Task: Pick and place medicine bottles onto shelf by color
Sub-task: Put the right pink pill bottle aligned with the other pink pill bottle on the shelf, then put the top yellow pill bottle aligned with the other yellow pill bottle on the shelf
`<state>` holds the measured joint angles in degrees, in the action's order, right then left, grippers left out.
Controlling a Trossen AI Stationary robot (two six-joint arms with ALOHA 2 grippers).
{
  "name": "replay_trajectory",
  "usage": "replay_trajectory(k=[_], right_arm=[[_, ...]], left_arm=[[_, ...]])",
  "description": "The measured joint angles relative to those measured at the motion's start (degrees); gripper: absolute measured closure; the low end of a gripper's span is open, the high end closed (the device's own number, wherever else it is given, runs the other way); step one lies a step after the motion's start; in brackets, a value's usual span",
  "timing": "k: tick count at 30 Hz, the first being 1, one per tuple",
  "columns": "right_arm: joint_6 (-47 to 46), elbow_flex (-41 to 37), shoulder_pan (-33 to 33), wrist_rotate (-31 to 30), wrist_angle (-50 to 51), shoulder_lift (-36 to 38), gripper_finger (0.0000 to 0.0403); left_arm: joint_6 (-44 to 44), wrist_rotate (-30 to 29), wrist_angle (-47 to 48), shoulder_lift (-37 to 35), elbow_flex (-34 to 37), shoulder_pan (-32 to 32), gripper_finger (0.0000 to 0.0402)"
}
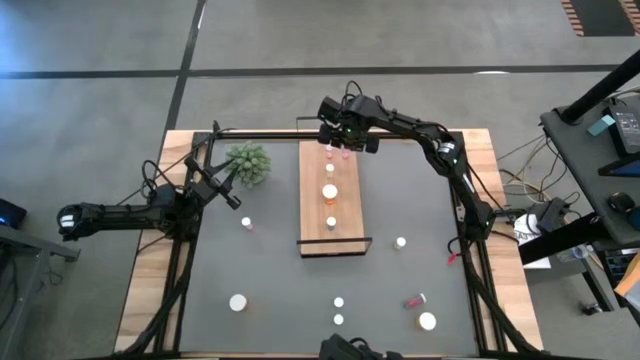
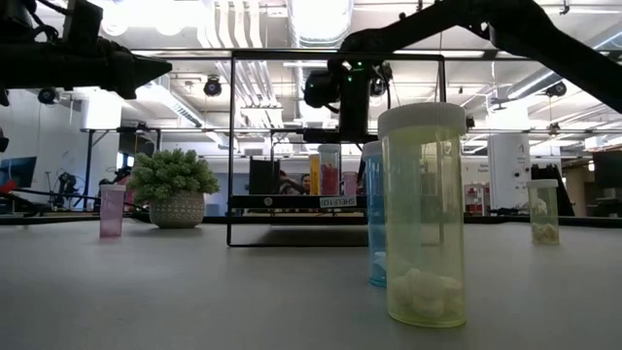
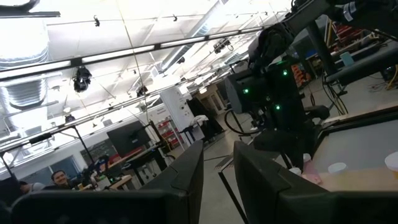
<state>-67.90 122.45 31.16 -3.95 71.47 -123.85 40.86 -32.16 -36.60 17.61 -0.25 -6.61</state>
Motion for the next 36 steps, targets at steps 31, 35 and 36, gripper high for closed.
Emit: replay_trajectory(k=[31, 35, 36], right_arm=[[5.43, 2.99, -4.51, -0.64, 18.52, 12.20, 0.0197], [0.80, -1.31, -7.82, -1.42, 18.58, 16.25, 0.0197], [-0.87, -2.93, -8.81, -1.99, 18.40, 17.53, 0.0197]], left_arm=[[0.00, 0.02, 0.00, 0.00, 0.00, 0.00, 0.0330], [0.00, 0.01, 0.01, 0.00, 0.00, 0.01, 0.0330], [0.00, 0.02, 0.00, -0.01, 0.00, 0.02, 0.0330]])
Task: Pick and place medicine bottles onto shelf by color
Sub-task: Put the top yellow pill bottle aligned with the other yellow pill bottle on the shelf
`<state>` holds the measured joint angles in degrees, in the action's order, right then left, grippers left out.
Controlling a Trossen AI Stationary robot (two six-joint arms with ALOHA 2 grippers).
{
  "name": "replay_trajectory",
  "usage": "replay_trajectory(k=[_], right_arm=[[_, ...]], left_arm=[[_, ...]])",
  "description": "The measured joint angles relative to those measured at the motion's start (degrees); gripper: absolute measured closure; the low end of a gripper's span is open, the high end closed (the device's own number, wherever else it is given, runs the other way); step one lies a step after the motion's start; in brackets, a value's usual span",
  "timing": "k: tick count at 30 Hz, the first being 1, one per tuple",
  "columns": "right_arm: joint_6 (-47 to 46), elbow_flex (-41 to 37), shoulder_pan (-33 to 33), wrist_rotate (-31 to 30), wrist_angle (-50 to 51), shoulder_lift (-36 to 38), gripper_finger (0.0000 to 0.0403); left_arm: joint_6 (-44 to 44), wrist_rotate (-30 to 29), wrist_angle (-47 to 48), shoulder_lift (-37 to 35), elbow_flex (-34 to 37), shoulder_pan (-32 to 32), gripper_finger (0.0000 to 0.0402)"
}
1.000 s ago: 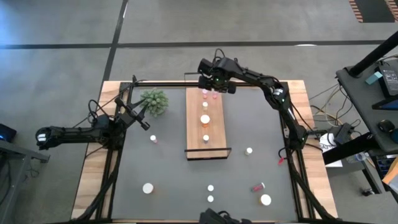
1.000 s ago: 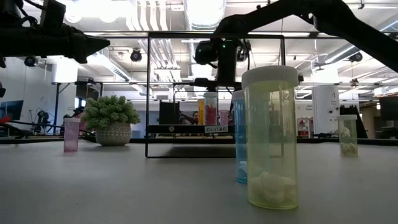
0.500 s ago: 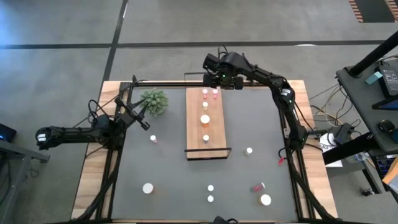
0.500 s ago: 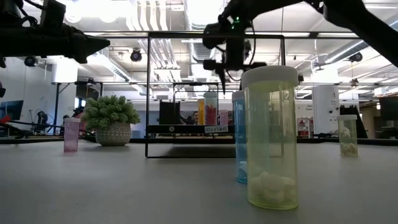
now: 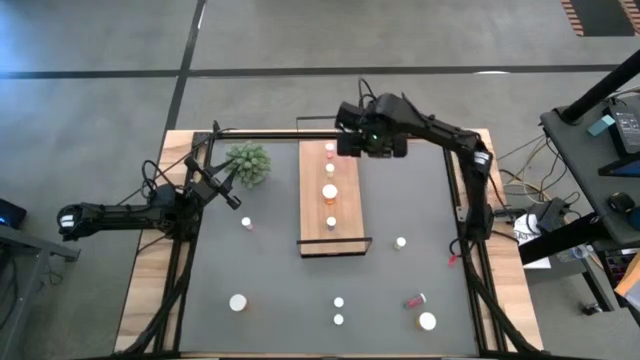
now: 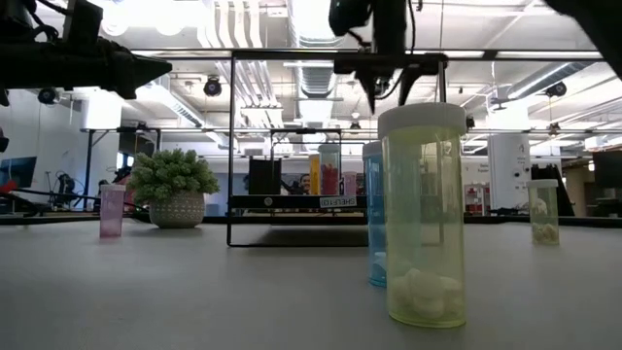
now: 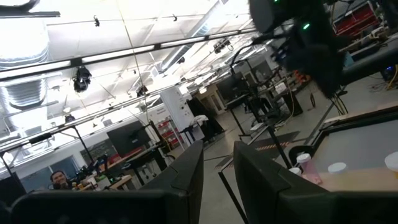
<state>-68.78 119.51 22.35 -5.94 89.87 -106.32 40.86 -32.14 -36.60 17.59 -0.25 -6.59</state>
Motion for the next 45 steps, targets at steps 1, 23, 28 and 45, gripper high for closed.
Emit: replay_trajectory(k=[1, 23, 28, 45], right_arm=[[-1.82, -1.93, -0.89, -0.15, 0.00, 1.51, 0.0197], [-53.26, -46.68, -31.80, -0.10, -13.90, 26.82, 0.0197], [-50.44, -51.05, -33.48, -0.10, -14.48, 29.22, 0.0203], [-40.84, -66.93, -33.66, 5.92, -32.19, 31.95, 0.0233]], left_arm=[[0.00, -0.02, 0.00, 0.01, 0.02, -0.02, 0.0330], [0.00, -0.02, 0.00, -0.01, 0.00, 0.00, 0.0330], [0.00, -0.01, 0.00, 0.01, 0.00, -0.02, 0.0330], [0.00, -0.01, 0.00, 0.01, 0.01, -0.02, 0.0330]])
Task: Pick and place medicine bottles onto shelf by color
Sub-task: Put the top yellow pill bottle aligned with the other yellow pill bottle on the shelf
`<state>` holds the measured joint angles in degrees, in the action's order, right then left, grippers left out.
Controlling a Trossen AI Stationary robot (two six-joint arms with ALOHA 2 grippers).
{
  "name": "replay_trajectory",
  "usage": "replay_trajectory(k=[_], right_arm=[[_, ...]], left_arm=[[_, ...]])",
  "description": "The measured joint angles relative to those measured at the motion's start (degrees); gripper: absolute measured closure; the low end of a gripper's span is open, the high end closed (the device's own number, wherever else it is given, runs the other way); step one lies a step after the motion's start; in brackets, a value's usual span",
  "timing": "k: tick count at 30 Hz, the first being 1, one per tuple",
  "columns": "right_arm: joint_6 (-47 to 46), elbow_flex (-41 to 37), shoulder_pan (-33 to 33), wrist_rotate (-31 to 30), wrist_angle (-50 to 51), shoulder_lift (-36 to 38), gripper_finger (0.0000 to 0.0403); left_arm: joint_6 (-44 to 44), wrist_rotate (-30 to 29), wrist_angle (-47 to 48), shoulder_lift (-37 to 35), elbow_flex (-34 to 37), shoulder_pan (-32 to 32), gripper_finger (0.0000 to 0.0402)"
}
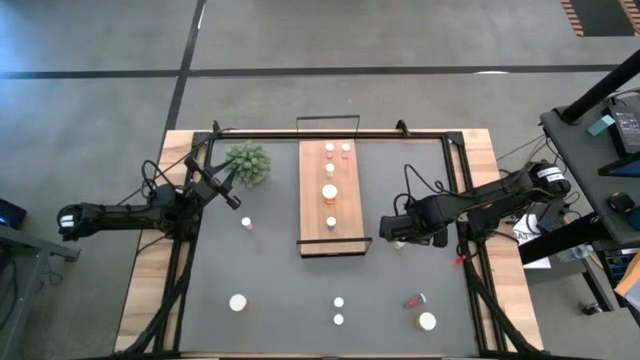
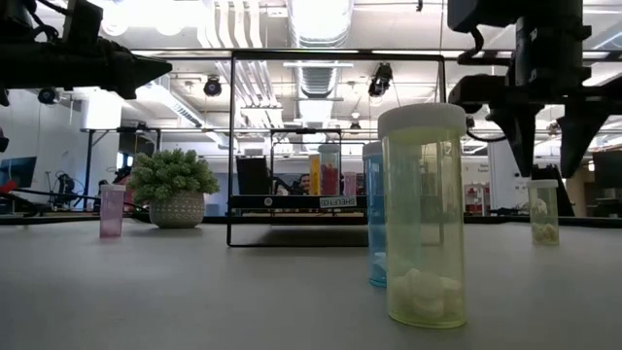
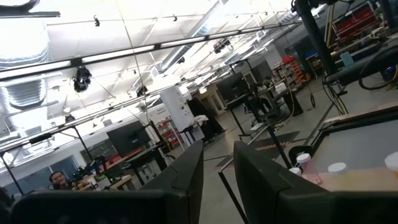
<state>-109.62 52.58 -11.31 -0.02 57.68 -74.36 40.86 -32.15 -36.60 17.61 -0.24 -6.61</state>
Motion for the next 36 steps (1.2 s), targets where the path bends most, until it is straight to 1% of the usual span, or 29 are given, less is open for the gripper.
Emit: replay_trajectory(k=[5, 10, 27, 36], right_arm=[[2.30, -0.57, -0.07, 0.10, -2.53, -0.88, 0.0224], [3.66, -0.58, -0.04, -0.29, -2.98, -1.57, 0.0216], [3.14, -0.64, -0.04, 0.10, -2.58, 0.05, 0.0216], [4.67, -0.65, -0.04, 0.06, -3.79, -0.92, 0.0216]], left_arm=[[0.00, 0.00, 0.00, 0.00, -0.01, 0.02, 0.0330], [0.00, 0.00, 0.00, 0.00, -0.01, 0.02, 0.0330], [0.00, 0.01, 0.00, 0.00, 0.01, 0.00, 0.0330], [0.00, 0.01, 0.00, 0.00, -0.01, 0.00, 0.0330]])
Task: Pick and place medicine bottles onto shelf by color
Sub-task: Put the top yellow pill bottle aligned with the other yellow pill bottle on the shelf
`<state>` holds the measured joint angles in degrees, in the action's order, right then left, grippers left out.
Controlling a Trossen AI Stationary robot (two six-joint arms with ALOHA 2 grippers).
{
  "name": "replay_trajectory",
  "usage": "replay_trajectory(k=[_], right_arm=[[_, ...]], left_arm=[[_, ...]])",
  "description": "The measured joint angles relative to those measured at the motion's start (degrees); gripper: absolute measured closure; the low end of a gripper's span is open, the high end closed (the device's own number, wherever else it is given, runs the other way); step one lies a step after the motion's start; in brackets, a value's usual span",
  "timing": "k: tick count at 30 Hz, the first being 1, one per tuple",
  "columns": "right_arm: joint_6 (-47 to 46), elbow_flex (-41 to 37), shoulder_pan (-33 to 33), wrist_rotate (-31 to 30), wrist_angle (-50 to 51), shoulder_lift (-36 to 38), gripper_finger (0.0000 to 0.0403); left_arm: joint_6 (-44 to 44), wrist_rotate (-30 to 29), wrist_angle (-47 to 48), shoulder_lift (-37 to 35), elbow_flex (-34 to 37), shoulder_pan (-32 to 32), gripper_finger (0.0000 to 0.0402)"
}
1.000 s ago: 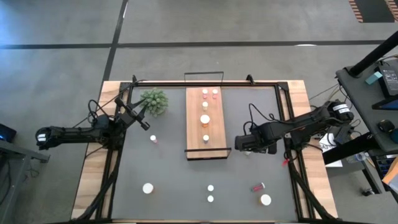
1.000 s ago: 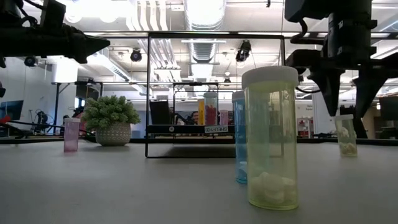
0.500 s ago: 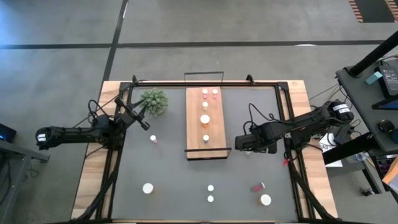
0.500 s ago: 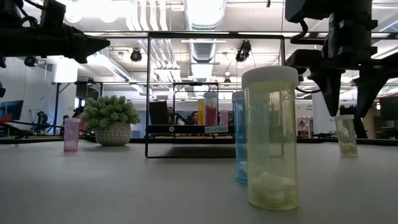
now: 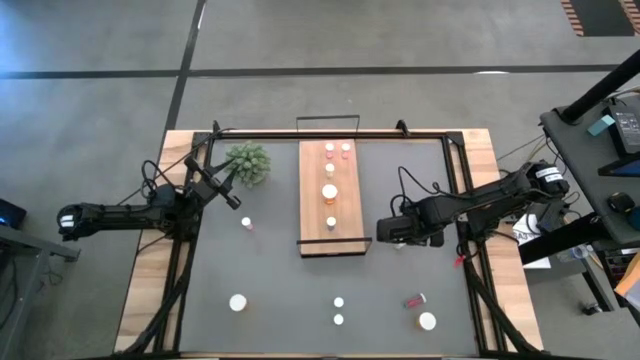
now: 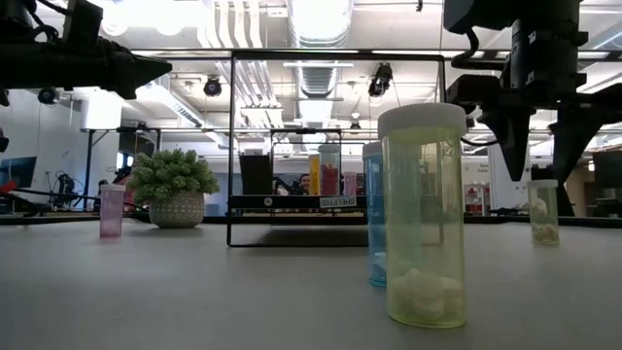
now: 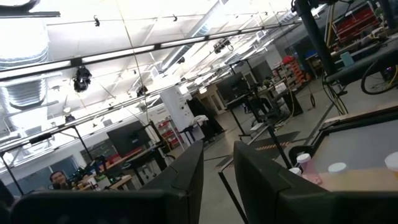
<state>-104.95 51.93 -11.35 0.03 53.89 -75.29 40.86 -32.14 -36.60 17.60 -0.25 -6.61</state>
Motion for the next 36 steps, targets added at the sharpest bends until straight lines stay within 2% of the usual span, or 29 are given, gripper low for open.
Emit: replay_trajectory(k=[13, 26, 36], right_arm=[[2.20, -0.16, 0.01, -1.60, -0.37, -1.55, 0.0220], [2.01, -1.58, 0.00, -1.59, -2.35, -1.53, 0.0304], [1.31, -1.60, 0.00, -1.06, -2.39, -1.22, 0.0284]], left_arm=[[0.00, -0.02, 0.00, 0.00, 0.00, 0.00, 0.0330], [0.00, -0.01, 0.00, 0.00, 0.00, 0.02, 0.0330], [0.00, 0.00, 0.00, 0.00, 0.00, 0.00, 0.0330]])
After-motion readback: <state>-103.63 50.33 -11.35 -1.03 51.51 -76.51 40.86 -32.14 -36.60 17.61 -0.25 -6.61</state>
